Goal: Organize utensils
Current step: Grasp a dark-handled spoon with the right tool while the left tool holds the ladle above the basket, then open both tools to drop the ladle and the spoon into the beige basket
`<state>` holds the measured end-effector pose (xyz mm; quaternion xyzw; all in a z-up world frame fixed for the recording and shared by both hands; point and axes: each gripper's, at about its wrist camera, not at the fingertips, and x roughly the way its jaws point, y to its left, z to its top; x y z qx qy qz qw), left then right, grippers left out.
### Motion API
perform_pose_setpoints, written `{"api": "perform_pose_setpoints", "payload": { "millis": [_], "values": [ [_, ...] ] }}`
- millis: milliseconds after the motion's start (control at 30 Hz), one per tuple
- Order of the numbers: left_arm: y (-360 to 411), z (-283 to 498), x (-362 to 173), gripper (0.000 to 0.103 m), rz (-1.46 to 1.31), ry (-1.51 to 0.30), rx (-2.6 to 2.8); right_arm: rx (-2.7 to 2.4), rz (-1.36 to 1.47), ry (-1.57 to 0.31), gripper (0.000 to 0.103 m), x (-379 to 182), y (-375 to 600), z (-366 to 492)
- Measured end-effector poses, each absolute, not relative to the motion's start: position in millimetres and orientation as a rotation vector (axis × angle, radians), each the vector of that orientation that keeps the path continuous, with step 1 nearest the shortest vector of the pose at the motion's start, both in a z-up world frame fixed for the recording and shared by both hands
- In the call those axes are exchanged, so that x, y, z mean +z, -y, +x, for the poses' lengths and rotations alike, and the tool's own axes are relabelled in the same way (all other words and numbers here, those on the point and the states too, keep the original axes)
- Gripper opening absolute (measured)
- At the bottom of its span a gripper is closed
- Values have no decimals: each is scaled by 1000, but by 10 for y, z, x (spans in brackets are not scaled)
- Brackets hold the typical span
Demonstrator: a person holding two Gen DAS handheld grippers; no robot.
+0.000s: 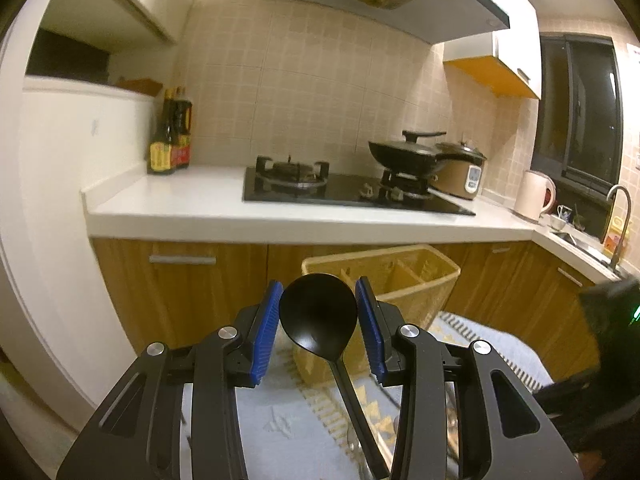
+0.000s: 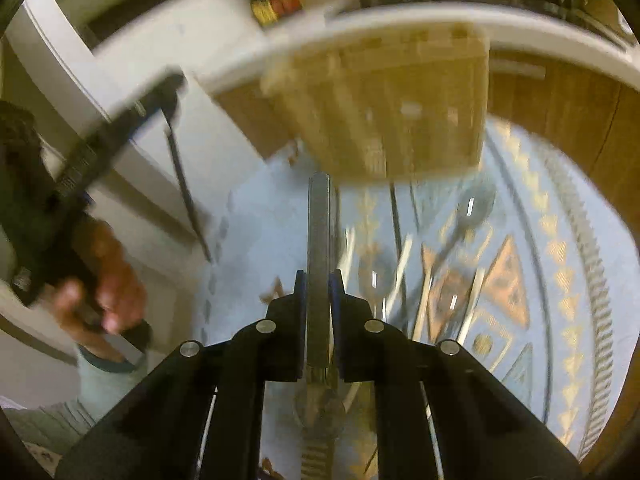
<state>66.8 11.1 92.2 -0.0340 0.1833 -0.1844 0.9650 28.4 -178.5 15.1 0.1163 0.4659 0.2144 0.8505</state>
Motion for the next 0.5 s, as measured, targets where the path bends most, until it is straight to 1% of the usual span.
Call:
{"api": "perform_pose_setpoints", "payload": {
  "millis": [100,267,367,500],
  "values": [
    [-70,752,1088,36,-65,-332,-369,442,261,-821,10,522,1932,359],
    [45,955,1403,36,-65,-254,-362,407,274,-619,10,963,2115,593],
    [130,1101,1539,36,-67,-220,-353,352,271,-506,10,1166,2230,816],
    [258,1315,1607,36,-67,-192,-333,252,260,-420,10,1270,2373,1156]
  ]
}}
